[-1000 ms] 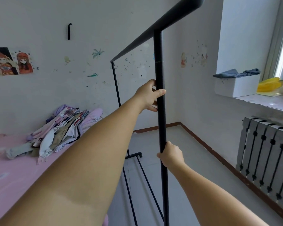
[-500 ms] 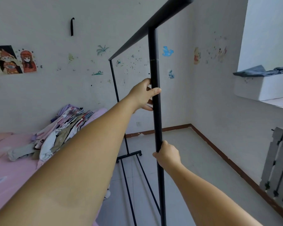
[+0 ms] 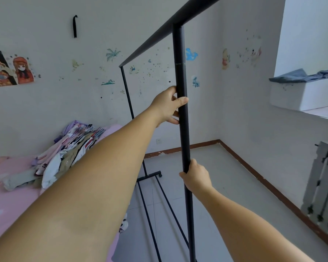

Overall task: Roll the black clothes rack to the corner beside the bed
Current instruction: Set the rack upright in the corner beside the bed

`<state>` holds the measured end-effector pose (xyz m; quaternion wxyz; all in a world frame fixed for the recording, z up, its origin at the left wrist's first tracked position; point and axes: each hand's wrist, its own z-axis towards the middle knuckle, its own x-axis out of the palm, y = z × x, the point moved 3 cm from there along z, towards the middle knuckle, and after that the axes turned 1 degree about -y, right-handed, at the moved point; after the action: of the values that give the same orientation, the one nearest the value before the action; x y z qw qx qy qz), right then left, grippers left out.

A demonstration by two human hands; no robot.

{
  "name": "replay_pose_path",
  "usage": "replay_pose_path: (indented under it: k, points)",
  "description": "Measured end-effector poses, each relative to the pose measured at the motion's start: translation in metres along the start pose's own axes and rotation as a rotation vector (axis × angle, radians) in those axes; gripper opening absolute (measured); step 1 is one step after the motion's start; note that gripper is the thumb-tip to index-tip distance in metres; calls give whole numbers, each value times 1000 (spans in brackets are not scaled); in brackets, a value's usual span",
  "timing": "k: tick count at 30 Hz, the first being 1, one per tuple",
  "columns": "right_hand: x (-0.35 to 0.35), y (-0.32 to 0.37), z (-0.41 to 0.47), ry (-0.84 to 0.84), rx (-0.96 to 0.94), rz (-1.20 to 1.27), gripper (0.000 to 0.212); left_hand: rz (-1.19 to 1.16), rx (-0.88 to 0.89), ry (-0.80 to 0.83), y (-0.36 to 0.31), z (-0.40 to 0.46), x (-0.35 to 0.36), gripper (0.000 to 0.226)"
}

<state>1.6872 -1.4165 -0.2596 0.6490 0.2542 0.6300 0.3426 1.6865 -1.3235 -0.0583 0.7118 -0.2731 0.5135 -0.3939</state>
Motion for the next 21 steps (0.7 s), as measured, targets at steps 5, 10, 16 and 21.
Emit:
replay_pose_path:
  k: [5, 10, 16, 21]
  points:
    - [5, 5, -25, -18, 30, -9, 27, -15, 24, 43, -4, -25, -10, 31]
    - [11, 8, -46, -67, 42, -35, 26, -37, 53, 93, -6, -45, -20, 22]
    - [17, 18, -50, -102, 64, -36, 26, -46, 62, 108, -3, -42, -28, 28]
    - [26, 24, -35, -97, 75, -29, 28, -49, 63, 112, 9, -28, -36, 29]
